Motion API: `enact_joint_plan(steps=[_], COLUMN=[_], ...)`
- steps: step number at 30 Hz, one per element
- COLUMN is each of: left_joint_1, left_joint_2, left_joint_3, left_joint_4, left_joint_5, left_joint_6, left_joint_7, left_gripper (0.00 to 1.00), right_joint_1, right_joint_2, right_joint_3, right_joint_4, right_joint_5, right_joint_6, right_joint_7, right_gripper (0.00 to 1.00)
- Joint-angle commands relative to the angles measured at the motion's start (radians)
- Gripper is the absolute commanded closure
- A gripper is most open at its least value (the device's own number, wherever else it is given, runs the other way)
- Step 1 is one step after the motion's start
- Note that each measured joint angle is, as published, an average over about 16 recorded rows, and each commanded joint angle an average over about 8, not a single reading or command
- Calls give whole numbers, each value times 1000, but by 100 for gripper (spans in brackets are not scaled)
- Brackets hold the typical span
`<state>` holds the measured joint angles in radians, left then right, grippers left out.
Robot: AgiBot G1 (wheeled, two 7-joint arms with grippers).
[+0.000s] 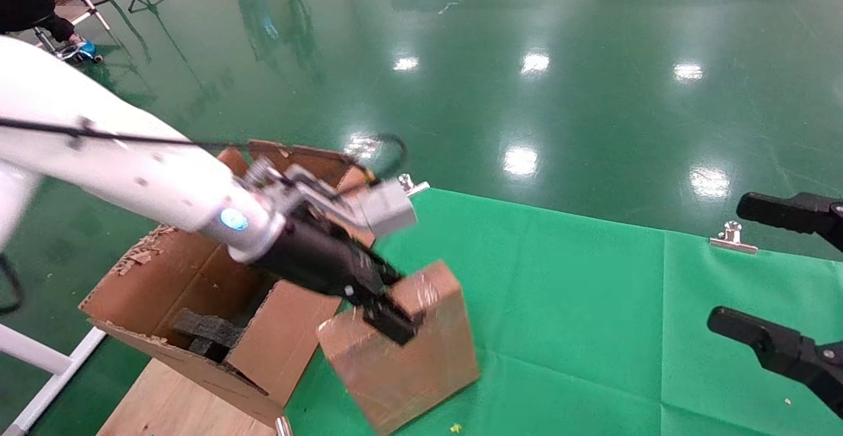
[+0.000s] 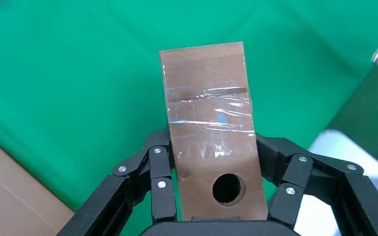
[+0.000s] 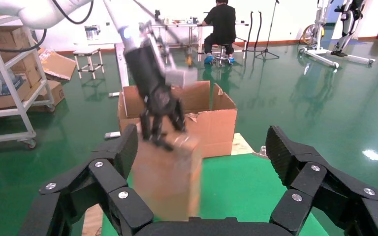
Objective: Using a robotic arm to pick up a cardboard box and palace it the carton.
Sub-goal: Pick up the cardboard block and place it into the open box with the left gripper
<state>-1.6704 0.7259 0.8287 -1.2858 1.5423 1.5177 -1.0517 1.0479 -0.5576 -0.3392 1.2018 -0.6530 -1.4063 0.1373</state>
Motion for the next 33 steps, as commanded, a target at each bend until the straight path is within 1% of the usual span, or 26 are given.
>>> enact_joint_plan(steps=[1, 6, 10, 14, 17, 19, 22, 25, 33], left_joint_1=[-3, -92, -199, -315, -383, -411, -425, -415, -356], left_joint_2=[-15, -86, -138, -183, -208, -217, -218, -206, -144], left_joint_3=[-15, -90, -128, -129, -102, -77, -38, -12, 0], left_joint_4=[6, 117, 236, 350, 428, 485, 579, 685, 955], left_joint_5=[-29, -97, -92, -23, 61, 119, 192, 238, 264], left_joint_6=[-6, 10, 34, 50, 53, 51, 34, -5, -168], left_joint_7=[35, 171, 266, 359, 435, 484, 550, 609, 708], left_gripper=[100, 100, 100, 100, 100, 100, 100, 100, 100], right_joint_1=[0, 0, 0, 0, 0, 0, 0, 0, 0], right_joint_2=[0, 0, 0, 0, 0, 0, 0, 0, 0], right_joint_3=[0, 0, 0, 0, 0, 0, 0, 0, 0], right_joint_4=[0, 0, 0, 0, 0, 0, 0, 0, 0], right_joint_5=[0, 0, 0, 0, 0, 0, 0, 0, 0], right_joint_6=[0, 0, 0, 0, 0, 0, 0, 0, 0], right_joint_7=[0, 0, 0, 0, 0, 0, 0, 0, 0], right_gripper=[0, 0, 0, 0, 0, 0, 0, 0, 0])
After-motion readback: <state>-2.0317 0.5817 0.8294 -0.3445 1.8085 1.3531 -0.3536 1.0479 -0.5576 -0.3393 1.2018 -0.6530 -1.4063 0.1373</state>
